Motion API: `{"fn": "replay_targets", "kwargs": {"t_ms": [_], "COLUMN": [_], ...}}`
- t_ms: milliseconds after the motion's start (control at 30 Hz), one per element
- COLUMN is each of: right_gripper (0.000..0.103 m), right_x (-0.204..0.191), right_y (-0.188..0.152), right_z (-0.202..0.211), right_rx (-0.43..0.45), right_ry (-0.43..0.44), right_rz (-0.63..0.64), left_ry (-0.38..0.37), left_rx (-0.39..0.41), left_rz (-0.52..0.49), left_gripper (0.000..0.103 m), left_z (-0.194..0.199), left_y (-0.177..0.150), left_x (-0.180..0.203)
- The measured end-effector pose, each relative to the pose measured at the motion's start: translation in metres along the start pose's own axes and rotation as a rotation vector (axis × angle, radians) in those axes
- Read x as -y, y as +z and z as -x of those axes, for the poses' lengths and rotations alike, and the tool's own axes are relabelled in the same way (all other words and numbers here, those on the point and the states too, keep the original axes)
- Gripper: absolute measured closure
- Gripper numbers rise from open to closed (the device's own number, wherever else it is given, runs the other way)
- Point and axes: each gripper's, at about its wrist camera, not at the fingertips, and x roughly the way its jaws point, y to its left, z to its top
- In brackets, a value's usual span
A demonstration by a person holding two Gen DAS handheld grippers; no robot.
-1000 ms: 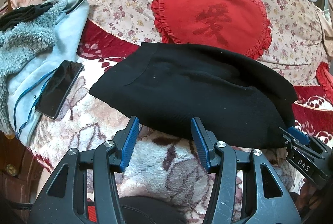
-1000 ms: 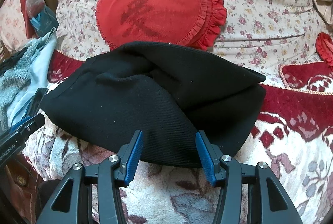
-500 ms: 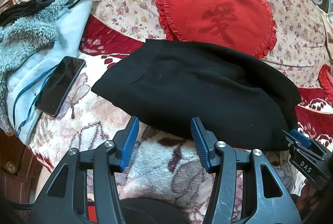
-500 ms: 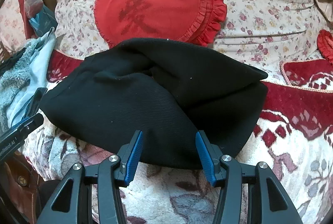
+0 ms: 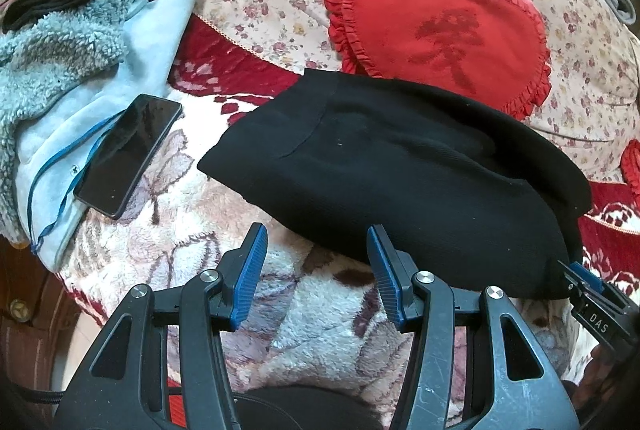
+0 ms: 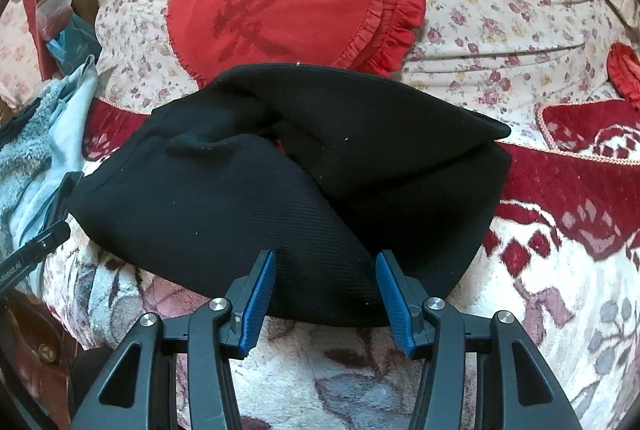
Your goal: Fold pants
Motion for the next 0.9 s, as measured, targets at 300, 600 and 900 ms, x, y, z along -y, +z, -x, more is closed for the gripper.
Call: {"fn": "replay_targets", "kwargs": {"t_ms": [300,600,900], "right_gripper": [0.053,0.053,0.053], "right_x": [0.031,0.099,0.141], "right_y": [0.0,-0.001,0.008], "right_z": [0.007,0.007,-0.016], "right_rx": [0.021,0.008,-0.022], "right_ry": [0.02,-0.02,-0.051], "right_rz": [-0.069,-0.246,-0.339], "left_ry": [-0.038,-0.074,-0.071], "left_rx": [-0.066,-0.112,-0.132], "left_rz": [0.103,0.239,0.245], "left_gripper": [0.053,0.052,0.052], "left_z": [-0.015,-0.046,-0.077], "left_y": [-0.001,0.017,0.032], "left_x": [-0.033,-0.057,-0.046]}}
